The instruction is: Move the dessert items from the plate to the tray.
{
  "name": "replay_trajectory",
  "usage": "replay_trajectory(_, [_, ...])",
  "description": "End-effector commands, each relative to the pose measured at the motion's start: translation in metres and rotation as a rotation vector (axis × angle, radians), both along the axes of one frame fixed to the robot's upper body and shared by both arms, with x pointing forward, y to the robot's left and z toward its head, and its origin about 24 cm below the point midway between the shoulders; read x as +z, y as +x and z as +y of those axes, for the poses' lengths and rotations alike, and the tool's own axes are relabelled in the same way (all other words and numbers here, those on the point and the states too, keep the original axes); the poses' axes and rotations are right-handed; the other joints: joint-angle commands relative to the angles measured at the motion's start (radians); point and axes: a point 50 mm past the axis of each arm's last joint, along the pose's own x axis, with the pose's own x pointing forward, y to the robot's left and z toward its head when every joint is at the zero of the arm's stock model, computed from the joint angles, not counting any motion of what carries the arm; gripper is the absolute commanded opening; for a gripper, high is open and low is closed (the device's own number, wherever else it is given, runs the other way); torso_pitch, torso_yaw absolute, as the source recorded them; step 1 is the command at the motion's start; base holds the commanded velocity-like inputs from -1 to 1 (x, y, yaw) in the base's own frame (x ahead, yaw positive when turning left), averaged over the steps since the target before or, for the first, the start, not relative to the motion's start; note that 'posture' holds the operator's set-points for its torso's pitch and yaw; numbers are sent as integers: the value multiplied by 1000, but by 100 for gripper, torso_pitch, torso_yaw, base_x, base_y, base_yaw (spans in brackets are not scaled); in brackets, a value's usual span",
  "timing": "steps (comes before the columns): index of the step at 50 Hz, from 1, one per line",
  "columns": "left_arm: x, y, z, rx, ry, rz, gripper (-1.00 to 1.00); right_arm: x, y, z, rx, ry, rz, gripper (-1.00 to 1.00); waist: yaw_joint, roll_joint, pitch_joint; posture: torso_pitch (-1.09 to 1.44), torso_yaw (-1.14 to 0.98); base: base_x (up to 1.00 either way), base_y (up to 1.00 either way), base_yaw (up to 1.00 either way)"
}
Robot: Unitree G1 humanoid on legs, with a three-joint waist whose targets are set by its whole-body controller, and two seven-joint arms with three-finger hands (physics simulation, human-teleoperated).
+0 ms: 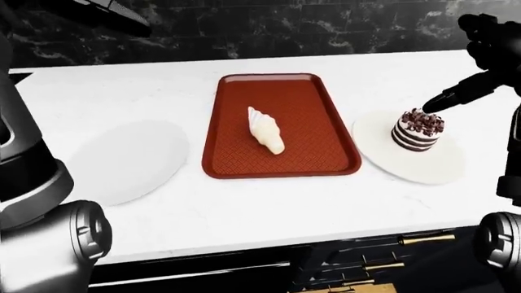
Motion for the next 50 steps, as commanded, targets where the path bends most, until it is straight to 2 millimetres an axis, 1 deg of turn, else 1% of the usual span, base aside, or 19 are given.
replay_trajectory(1, [7, -9, 7, 10, 4, -74, 100, 14, -9, -2, -11, -11, -75, 100, 2, -9, -26, 0, 0, 0, 0, 0])
replay_trajectory(2, [4, -9, 11, 14, -11, -73, 100, 10, -9, -4, -16, -4, -72, 100, 3, -7, -28, 0, 0, 0, 0, 0])
replay_trajectory(5, [-1, -9, 13, 15, -3, -70, 100, -2, -10, -8, -41, 22, -73, 100, 2, -6, -31, 0, 0, 0, 0, 0])
replay_trajectory(9, [-1, -10, 12, 15, 2, -74, 100, -15, -10, -11, -52, 37, -71, 100, 3, -9, -32, 0, 0, 0, 0, 0])
replay_trajectory(15, [-3, -8, 11, 18, 8, -70, 100, -27, -10, -12, -48, 56, -65, 100, 4, -11, -32, 0, 0, 0, 0, 0])
replay_trajectory(18, [0, -10, 9, 18, 8, -71, 100, -35, -9, -11, -30, 49, -65, 100, 4, -11, -33, 0, 0, 0, 0, 0])
replay_trajectory(24, [4, -12, 8, 20, 15, -72, 100, -39, -8, -11, -31, 59, -68, 100, 3, -11, -33, 0, 0, 0, 0, 0])
replay_trajectory(27, [5, -12, 6, 16, 16, -73, 100, -45, -9, -10, -33, 53, -60, 100, 3, -11, -34, 0, 0, 0, 0, 0])
replay_trajectory(34, [7, -12, 6, 20, 20, -76, 100, -48, -5, -9, -35, 56, -95, 100, 3, -12, -35, 0, 0, 0, 0, 0])
replay_trajectory(39, [7, -12, 5, 21, 22, -76, 100, -57, -3, -8, -17, 40, -63, 100, 3, -12, -35, 0, 0, 0, 0, 0])
replay_trajectory(44, [8, -11, 7, 30, 22, -74, 100, -61, -1, -5, -7, 42, -57, 100, 3, -13, -37, 0, 0, 0, 0, 0])
replay_trajectory(50, [11, -13, 7, 36, 25, -80, 100, -63, -1, -3, 5, 31, -42, 100, 3, -11, -38, 0, 0, 0, 0, 0])
